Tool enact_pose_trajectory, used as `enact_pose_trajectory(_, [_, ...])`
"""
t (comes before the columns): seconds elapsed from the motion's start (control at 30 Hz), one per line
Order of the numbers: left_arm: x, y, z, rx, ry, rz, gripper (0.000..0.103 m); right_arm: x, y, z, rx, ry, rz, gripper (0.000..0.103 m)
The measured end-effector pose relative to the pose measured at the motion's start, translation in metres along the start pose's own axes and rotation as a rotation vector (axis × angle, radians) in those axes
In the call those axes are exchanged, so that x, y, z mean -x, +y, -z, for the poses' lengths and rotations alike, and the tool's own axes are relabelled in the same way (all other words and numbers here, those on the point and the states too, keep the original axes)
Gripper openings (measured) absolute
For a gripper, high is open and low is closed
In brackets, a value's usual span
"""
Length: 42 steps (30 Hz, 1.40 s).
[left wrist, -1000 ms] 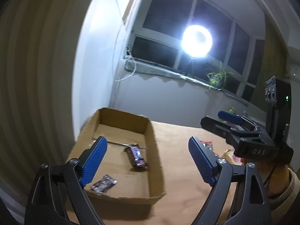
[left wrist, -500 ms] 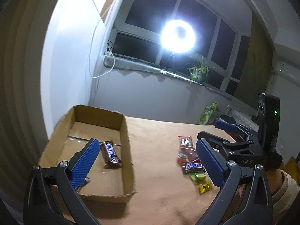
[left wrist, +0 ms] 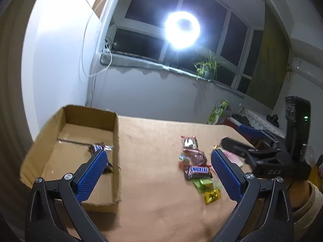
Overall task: Organize snacks
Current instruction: 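Move both open tools from the box back to the snack pile, then grasp the yellow packet with the left tool while the right tool grasps a clear packet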
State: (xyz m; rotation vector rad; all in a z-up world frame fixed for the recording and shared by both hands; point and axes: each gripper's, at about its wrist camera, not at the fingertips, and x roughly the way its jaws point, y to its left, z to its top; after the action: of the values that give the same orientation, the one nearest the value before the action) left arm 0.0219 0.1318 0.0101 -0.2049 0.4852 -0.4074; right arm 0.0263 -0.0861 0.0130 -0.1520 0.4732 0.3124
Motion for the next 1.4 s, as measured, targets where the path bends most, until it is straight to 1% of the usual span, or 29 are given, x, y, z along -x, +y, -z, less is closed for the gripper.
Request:
enact_pose_trajectory(0.17, [-0.019,-0.011,0.017,-0.006,0.056,0.021,0.102,0.017,-0.032,0.037,-0.047,0.042,0.052,0.103])
enact_pose_trajectory(0.3, [-0.037,-0.027,0.029,-0.025,0.097,0.044,0.102,0.023,-0.052,0.064,-0.084,0.078,0.057,0.103])
enact_pose_trajectory(0.4, [-0.05,-0.043,0.04,-0.042,0.135,0.073,0.102,0.02,-0.06,0.085,-0.092,0.113,0.013,0.101])
enact_pose_trajectory(0.47, [-0.058,-0.057,0.05,-0.057,0.171,0.094,0.102,0.013,-0.063,0.098,-0.101,0.145,-0.021,0.091])
enact_pose_trajectory(0.53, [-0.063,-0.068,0.059,-0.085,0.191,0.1,0.102,0.005,-0.066,0.107,-0.117,0.167,-0.051,0.084])
enact_pose_trajectory(0.57, [-0.065,-0.074,0.065,-0.094,0.2,0.1,0.102,0.001,-0.068,0.111,-0.124,0.176,-0.07,0.081])
enact_pose_trajectory(0.63, [-0.071,-0.083,0.076,-0.11,0.225,0.108,0.102,-0.007,-0.07,0.118,-0.122,0.193,-0.103,0.079])
enact_pose_trajectory(0.7, [-0.076,-0.09,0.085,-0.119,0.243,0.099,0.102,-0.013,-0.072,0.122,-0.119,0.198,-0.145,0.077])
enact_pose_trajectory(0.77, [-0.08,-0.096,0.091,-0.124,0.249,0.097,0.102,-0.019,-0.073,0.122,-0.11,0.197,-0.185,0.07])
enact_pose_trajectory(0.83, [-0.086,-0.101,0.096,-0.147,0.252,0.08,0.091,-0.025,-0.074,0.118,-0.096,0.192,-0.229,0.066])
enact_pose_trajectory(0.87, [-0.089,-0.103,0.098,-0.161,0.257,0.079,0.088,-0.028,-0.073,0.117,-0.089,0.192,-0.246,0.061])
enact_pose_trajectory(0.9, [-0.092,-0.105,0.099,-0.17,0.263,0.079,0.084,-0.033,-0.073,0.115,-0.067,0.194,-0.276,0.06])
enact_pose_trajectory(0.97, [-0.097,-0.108,0.102,-0.198,0.273,0.08,0.081,-0.044,-0.071,0.113,-0.035,0.22,-0.296,0.059])
enact_pose_trajectory(1.0, [-0.1,-0.109,0.104,-0.211,0.278,0.07,0.081,-0.048,-0.07,0.112,-0.019,0.23,-0.324,0.059])
enact_pose_trajectory(1.03, [-0.101,-0.11,0.104,-0.221,0.274,0.063,0.081,-0.052,-0.069,0.111,-0.006,0.23,-0.336,0.05])
enact_pose_trajectory(1.07, [-0.102,-0.11,0.104,-0.225,0.271,0.063,0.081,-0.054,-0.068,0.111,0.001,0.235,-0.341,0.032])
enact_pose_trajectory(1.1, [-0.103,-0.11,0.104,-0.229,0.271,0.062,0.081,-0.057,-0.067,0.111,0.011,0.244,-0.347,0.029])
enact_pose_trajectory(1.17, [-0.105,-0.112,0.103,-0.239,0.27,0.055,0.071,-0.057,-0.066,0.111,0.015,0.24,-0.353,0.027])
enact_pose_trajectory(1.2, [-0.107,-0.112,0.102,-0.24,0.276,0.05,0.061,-0.056,-0.065,0.112,0.022,0.242,-0.358,0.027])
enact_pose_trajectory(1.23, [-0.108,-0.112,0.101,-0.241,0.279,0.047,0.054,-0.055,-0.066,0.112,0.023,0.238,-0.357,0.027])
enact_pose_trajectory(1.27, [-0.11,-0.113,0.101,-0.245,0.284,0.046,0.053,-0.053,-0.067,0.114,0.015,0.236,-0.356,0.026])
enact_pose_trajectory(1.3, [-0.11,-0.114,0.101,-0.25,0.285,0.043,0.046,-0.051,-0.069,0.114,0.008,0.233,-0.355,0.025])
enact_pose_trajectory(1.33, [-0.11,-0.113,0.101,-0.25,0.284,0.037,0.035,-0.048,-0.072,0.116,-0.004,0.226,-0.349,0.024])
enact_pose_trajectory(1.37, [-0.111,-0.112,0.101,-0.246,0.283,0.036,0.031,-0.046,-0.076,0.118,-0.019,0.219,-0.34,0.02])
enact_pose_trajectory(1.4, [-0.11,-0.111,0.101,-0.237,0.281,0.036,0.024,-0.044,-0.08,0.12,-0.036,0.213,-0.33,0.02])
